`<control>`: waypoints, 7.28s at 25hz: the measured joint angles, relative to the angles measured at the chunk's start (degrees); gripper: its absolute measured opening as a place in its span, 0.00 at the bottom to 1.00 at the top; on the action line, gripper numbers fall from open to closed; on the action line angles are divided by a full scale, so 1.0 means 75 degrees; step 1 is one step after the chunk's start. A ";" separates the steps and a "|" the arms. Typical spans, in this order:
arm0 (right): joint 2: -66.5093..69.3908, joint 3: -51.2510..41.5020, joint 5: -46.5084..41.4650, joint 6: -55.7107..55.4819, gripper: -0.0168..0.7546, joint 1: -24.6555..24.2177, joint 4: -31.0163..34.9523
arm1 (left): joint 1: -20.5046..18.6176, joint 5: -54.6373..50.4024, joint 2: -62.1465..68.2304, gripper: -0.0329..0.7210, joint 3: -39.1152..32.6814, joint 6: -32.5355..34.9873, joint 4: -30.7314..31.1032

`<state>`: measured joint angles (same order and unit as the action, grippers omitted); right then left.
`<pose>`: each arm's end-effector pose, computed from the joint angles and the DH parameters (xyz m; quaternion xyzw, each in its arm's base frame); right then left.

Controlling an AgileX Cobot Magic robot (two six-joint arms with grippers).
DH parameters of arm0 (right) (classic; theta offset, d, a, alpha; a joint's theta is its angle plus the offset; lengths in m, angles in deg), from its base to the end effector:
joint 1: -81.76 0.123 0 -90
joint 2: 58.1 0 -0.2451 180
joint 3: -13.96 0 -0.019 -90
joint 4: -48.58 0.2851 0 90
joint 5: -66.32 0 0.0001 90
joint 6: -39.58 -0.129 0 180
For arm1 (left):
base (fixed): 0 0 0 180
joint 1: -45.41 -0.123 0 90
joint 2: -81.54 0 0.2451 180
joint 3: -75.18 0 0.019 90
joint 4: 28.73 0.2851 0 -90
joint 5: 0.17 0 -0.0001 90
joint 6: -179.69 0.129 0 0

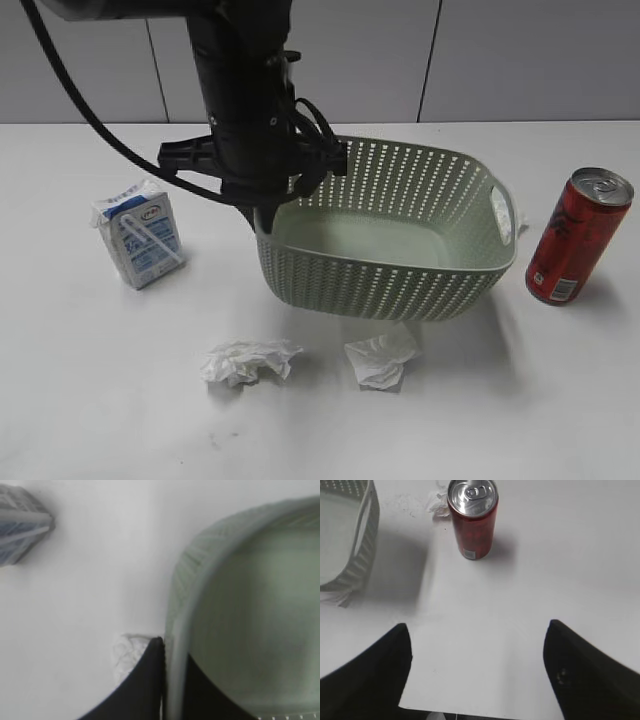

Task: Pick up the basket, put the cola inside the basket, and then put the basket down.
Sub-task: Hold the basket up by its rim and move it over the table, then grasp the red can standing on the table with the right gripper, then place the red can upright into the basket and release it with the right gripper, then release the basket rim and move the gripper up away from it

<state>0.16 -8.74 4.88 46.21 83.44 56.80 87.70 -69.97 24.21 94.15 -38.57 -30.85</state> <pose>0.2275 0.0229 0.2939 -0.0563 0.9426 0.0567 0.3242 0.3138 -0.2915 0.1522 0.0297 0.9978 -0.0501 0.0318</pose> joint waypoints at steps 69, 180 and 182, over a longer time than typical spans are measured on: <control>0.7025 0.1842 0.2492 -0.3000 0.70 0.1069 -0.1581 | -0.0067 0.2085 -0.1210 0.04 -0.2221 0.0203 -0.0423; 0.3687 0.3943 -0.0813 -0.1055 0.79 0.2592 -0.2458 | -0.1300 0.2424 -0.0266 0.04 -0.1059 0.0865 -0.1379; 0.3227 0.3322 -0.0565 -0.1121 0.79 0.2592 -0.2458 | -0.1546 0.2080 -0.0126 0.04 -0.0687 0.1112 -0.1639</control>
<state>24.36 16.17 0.64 37.81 102.88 38.36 76.10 -54.38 23.27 89.00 -30.22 -43.14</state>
